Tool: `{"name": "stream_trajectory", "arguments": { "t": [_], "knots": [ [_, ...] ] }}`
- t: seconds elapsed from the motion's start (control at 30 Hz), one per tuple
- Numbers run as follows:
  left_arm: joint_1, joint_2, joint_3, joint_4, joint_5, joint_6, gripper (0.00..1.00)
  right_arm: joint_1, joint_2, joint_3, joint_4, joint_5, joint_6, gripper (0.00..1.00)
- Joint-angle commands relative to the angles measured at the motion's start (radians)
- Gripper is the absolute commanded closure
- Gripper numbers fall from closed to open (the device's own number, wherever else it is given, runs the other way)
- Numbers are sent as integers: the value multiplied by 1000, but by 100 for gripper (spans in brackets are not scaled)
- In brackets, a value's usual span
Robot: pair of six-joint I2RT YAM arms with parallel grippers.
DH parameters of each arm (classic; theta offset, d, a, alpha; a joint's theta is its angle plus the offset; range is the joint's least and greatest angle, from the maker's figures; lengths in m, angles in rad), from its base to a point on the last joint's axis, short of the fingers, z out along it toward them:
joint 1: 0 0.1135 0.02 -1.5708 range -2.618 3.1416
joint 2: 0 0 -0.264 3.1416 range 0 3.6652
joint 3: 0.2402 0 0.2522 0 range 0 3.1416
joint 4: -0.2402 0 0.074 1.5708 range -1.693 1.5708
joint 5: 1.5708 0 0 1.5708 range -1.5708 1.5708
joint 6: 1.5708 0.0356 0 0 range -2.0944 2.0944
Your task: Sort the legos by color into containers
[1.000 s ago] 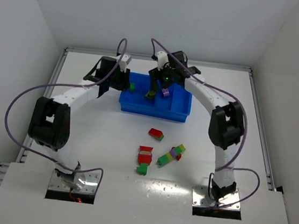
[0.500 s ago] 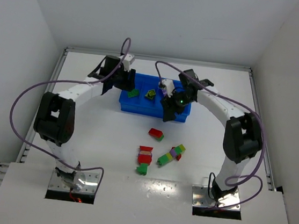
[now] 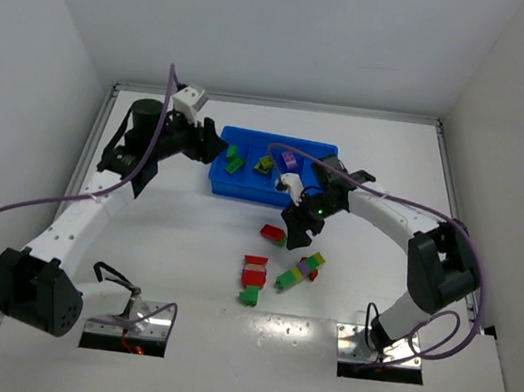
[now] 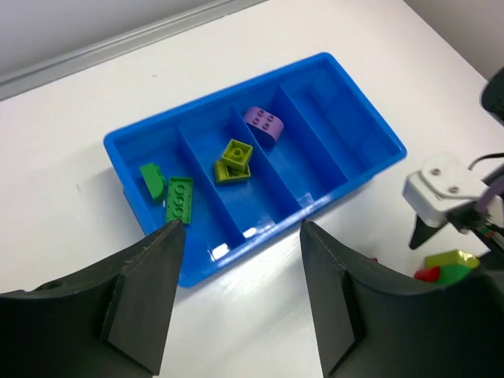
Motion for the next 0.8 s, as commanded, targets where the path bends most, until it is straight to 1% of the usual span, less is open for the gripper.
{"name": "stream_trajectory", "arguments": {
  "t": [0.0, 0.03, 0.1, 0.17, 0.2, 0.33, 0.47, 0.63, 0.7, 0.77],
  "knots": [
    [8, -63, -61, -43, 30, 14, 33, 45, -27, -41, 128, 7, 52, 34],
    [8, -99, -72, -52, 21, 26, 33, 58, -27, -41, 149, 56, 79, 34],
    [17, -132, -96, -63, 9, 37, 33, 76, -27, -55, 217, 104, 106, 34],
    [17, -158, -107, -73, 0, 51, 33, 93, -15, -55, 246, 165, 141, 34],
    [17, -170, -107, -89, -15, 63, 32, 117, 2, -29, 255, 181, 152, 34],
    [17, -214, -116, -124, -35, 88, 32, 147, 88, 54, 255, 279, 185, 34],
    [17, -238, -135, -124, -36, 97, 32, 170, 132, 78, 265, 365, 222, 32],
    [17, -247, -146, -133, -45, 106, 32, 199, 192, 123, 254, 429, 231, 32],
    [17, -247, -146, -133, -45, 115, 32, 199, 220, 134, 243, 429, 222, 32],
    [17, -247, -155, -133, -45, 115, 32, 208, 237, 155, 234, 438, 222, 37]
  ]
}}
